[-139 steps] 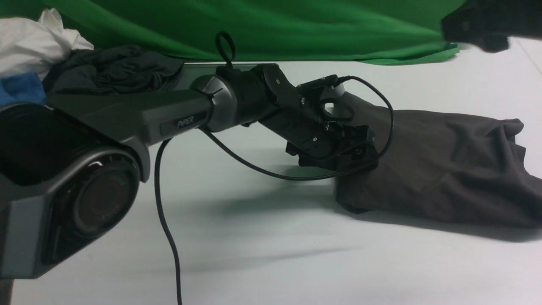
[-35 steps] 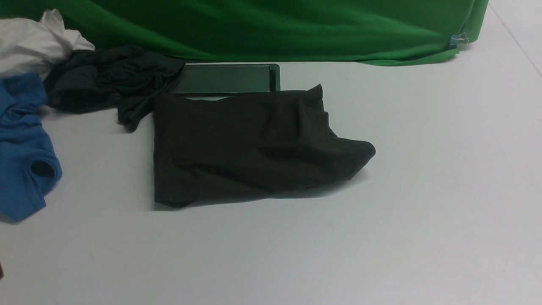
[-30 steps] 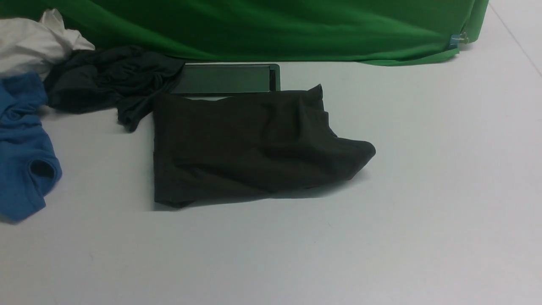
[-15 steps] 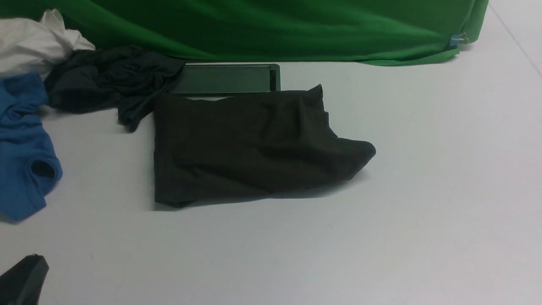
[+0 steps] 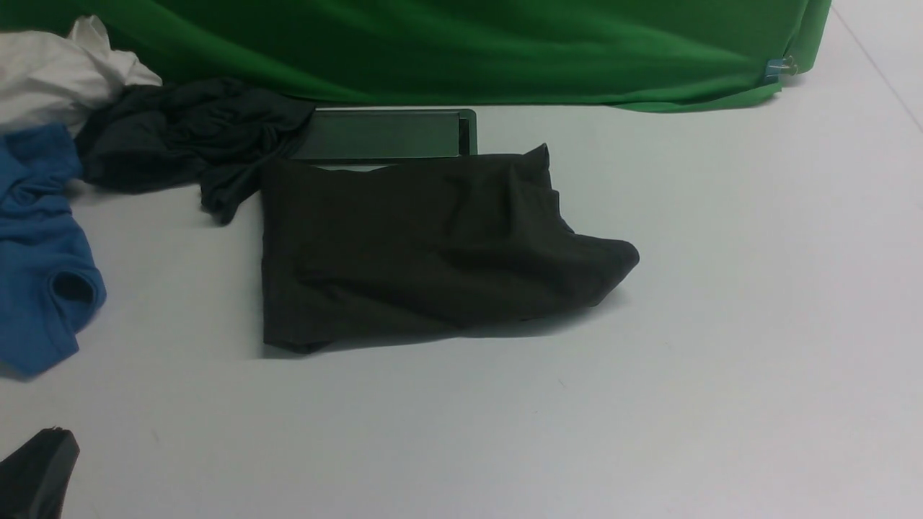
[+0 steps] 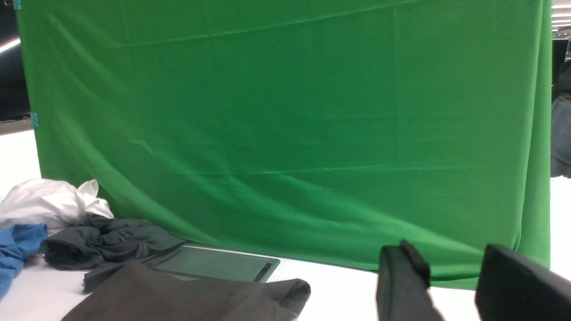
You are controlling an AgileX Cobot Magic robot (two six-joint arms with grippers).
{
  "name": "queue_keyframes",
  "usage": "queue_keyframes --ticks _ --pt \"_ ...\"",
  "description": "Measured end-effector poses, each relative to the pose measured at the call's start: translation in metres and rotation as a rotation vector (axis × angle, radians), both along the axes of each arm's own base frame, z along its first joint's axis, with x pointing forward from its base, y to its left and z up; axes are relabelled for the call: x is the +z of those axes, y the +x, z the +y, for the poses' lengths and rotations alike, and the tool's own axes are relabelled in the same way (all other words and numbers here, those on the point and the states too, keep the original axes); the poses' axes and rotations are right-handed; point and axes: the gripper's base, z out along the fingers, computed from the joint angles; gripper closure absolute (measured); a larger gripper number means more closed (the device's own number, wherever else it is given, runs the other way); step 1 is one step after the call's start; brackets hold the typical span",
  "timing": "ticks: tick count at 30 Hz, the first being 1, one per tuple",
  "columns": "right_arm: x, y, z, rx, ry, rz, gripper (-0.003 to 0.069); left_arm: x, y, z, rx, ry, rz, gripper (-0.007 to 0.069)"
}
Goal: Fold a long-sleeved shirt on a white desktop.
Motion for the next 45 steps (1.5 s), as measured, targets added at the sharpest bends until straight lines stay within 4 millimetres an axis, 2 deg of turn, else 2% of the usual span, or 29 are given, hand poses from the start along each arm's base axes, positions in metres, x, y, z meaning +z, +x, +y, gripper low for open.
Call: queue_keyframes --ticks 15,29,35,40,42,43,45 --pt "0.0 0.0 0.0 0.0 0.0 0.0 0.0419 0.001 0.0 0.0 0.0 0.002 -0.016 0.0605" --pt "-0.01 0.002 0.001 0.004 -0.017 0.051 0.0419 0.001 0.0 0.0 0.0 0.002 -0.016 0.0605" --pt "-0.009 -0.006 -0.006 -0.076 -0.008 0.011 0.0419 0.002 0.0 0.0 0.0 0.002 -0.017 0.0605" --pt "-0.036 -0.009 -0.013 -0.211 -0.045 0.03 0.0419 0.002 0.0 0.0 0.0 0.002 -0.018 0.0605" --pt "-0.063 -0.003 -0.015 -0.27 -0.062 0.111 0.0419 0.002 0.0 0.0 -0.001 0.003 -0.019 0.0605" --pt "-0.068 -0.002 -0.016 -0.278 -0.064 0.126 0.0419 0.002 0.0 0.0 -0.001 0.004 -0.019 0.0605" --pt "-0.092 0.0 -0.018 -0.319 -0.077 0.227 0.0419 0.002 0.0 0.0 -0.002 0.013 -0.02 0.0605"
